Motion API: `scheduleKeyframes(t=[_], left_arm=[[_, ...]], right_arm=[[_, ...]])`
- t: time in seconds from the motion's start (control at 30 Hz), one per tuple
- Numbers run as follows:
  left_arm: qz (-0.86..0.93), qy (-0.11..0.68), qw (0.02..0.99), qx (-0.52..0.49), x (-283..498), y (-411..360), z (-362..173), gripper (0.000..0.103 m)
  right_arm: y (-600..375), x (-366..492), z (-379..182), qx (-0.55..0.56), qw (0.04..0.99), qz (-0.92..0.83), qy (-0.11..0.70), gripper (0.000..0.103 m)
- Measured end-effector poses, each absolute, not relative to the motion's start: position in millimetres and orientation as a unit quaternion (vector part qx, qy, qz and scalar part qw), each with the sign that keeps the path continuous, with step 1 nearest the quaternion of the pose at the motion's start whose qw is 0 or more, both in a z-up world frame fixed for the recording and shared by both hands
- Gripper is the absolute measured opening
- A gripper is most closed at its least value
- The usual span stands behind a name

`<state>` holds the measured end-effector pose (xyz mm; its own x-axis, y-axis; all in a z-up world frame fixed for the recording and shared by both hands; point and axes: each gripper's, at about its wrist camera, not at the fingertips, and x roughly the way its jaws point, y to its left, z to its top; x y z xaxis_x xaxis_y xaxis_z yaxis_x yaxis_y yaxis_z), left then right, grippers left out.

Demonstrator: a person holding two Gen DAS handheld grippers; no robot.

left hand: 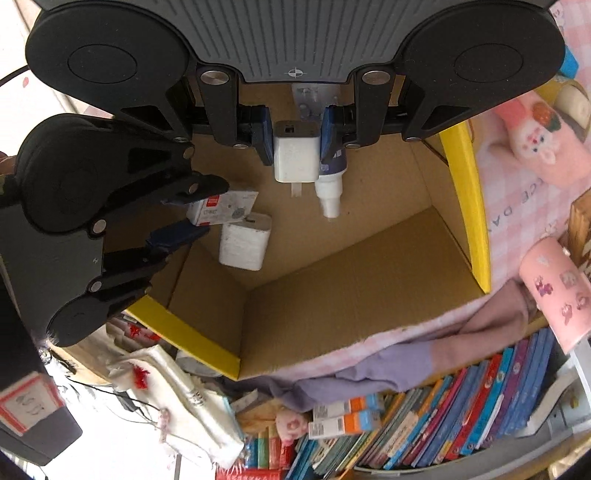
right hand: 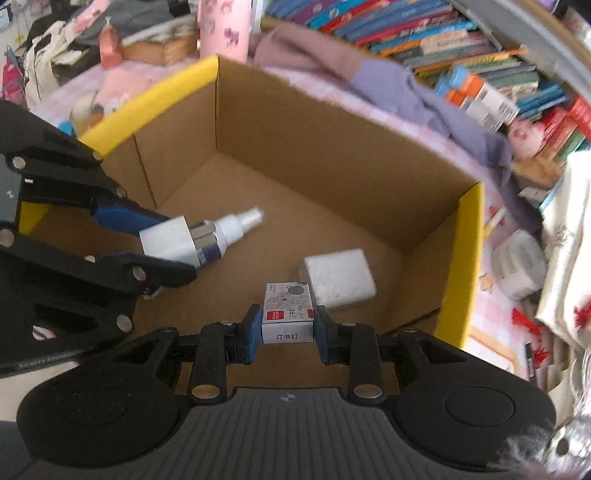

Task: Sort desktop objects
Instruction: 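Lower the charger cube and small box into the yellow box and open both grippers, then withdraw both grippers up out of the yellow box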

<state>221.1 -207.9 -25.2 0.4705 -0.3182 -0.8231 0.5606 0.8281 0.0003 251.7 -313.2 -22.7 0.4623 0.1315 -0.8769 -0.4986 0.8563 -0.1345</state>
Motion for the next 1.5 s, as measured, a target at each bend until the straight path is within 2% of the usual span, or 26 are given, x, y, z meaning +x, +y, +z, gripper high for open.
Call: scheduleKeyframes(t=[0.2, 0.33, 0.4, 0.47, 0.6, 1.07, 1.5], left_arm=[[-0.255, 0.444, 0.848, 0.14, 221.9, -211.0, -27.3, 0.025], [-0.248, 0.412, 0.862, 0.158, 214.8, -215.2, -20.9, 0.026], [-0.248, 0.397, 0.868, 0.167, 209.6, -215.2, -16.8, 0.029], [-0.245, 0.387, 0.875, 0.158, 205.7, -211.2, -10.3, 0.035], [-0.243, 0.367, 0.888, 0.133, 196.5, -201.4, 5.8, 0.048], [-0.191, 0.296, 0.933, 0.073, 144.9, -170.7, 49.7, 0.056], [-0.144, 0.286, 0.946, 0.054, 102.4, -139.3, 45.2, 0.07]], right_arm=[[-312.5, 259.2, -28.8, -0.187, 0.823, 0.193, 0.501, 0.028], [-313.6, 257.6, -26.8, -0.183, 0.827, 0.191, 0.496, 0.029], [-313.3, 252.6, -23.3, -0.191, 0.836, 0.189, 0.478, 0.032], [-315.0, 247.9, -17.9, -0.199, 0.844, 0.185, 0.462, 0.041], [-324.2, 235.6, -0.7, -0.178, 0.864, 0.184, 0.434, 0.047], [-340.3, 172.5, 55.3, -0.104, 0.926, 0.164, 0.324, 0.056], [-343.4, 118.1, 52.6, -0.054, 0.953, 0.106, 0.278, 0.064]])
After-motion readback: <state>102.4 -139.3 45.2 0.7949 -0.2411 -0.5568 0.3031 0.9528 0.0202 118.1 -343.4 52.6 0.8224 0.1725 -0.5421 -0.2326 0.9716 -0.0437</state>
